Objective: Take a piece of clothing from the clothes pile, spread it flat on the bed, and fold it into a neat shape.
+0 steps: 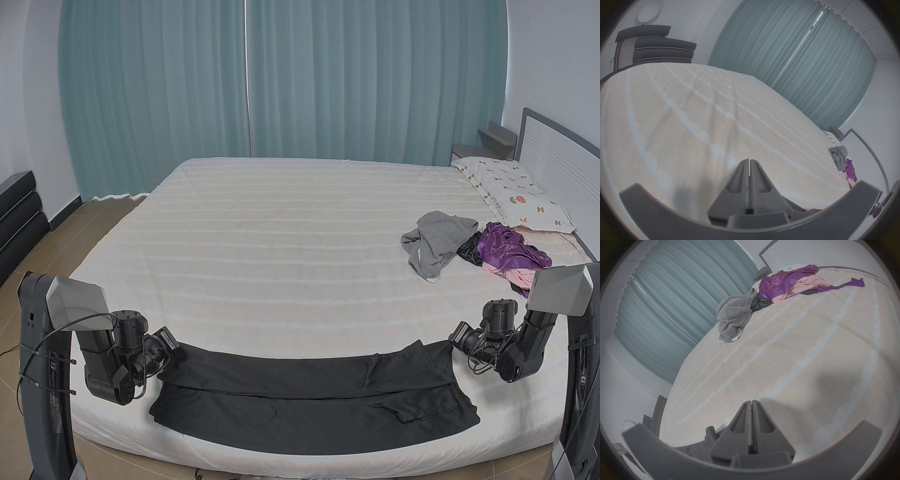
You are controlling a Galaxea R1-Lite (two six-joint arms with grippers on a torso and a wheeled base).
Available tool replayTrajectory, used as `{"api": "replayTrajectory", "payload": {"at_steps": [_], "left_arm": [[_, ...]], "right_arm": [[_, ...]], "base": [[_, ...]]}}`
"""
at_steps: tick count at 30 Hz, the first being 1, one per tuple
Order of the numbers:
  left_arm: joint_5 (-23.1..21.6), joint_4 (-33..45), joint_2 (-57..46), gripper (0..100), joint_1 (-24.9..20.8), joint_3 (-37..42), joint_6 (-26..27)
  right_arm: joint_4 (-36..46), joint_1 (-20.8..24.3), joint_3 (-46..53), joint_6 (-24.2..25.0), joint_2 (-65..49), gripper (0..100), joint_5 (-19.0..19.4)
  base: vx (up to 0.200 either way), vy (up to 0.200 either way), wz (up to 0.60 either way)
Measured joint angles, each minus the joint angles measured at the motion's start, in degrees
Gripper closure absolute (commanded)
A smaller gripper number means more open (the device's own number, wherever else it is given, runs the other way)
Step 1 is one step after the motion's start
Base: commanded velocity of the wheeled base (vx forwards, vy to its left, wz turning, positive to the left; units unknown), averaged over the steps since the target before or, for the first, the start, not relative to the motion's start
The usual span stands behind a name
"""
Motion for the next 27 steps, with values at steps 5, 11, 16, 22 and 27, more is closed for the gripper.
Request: {"api": "replayTrajectory", "payload": {"at_steps": [5, 11, 16, 22, 27], "left_arm": [[0.0, 0.28, 0.07, 0, 0.07, 0.76, 0.06], [0.0, 0.28, -0.15, 0, 0.16, 2.11, 0.06], [-0.3, 0.24, -2.6, 0, 1.08, 6.27, -0.05], [-1.06, -0.06, -7.61, 0, 2.28, 14.57, -0.6], [-1.49, -0.17, -11.41, 0, 1.48, 20.15, -4.97]], "right_arm": [[0.0, 0.06, 0.37, 0.32, -0.06, 0, 0.02], [-0.02, 0.11, 0.98, 0.93, -1.29, 0, 0.3], [0.55, 0.91, 4.04, 2.54, -5.9, 0, 2.24], [0.84, 3.45, 10.07, 3.22, -11.13, 0, 3.43], [-1.56, 5.73, 17.32, 5.34, -14.88, 0, 4.0]], "base": [[0.0, 0.0, 0.0], [0.0, 0.0, 0.0], [0.0, 0.0, 0.0], [0.0, 0.0, 0.0], [-0.16, 0.0, 0.0]]}}
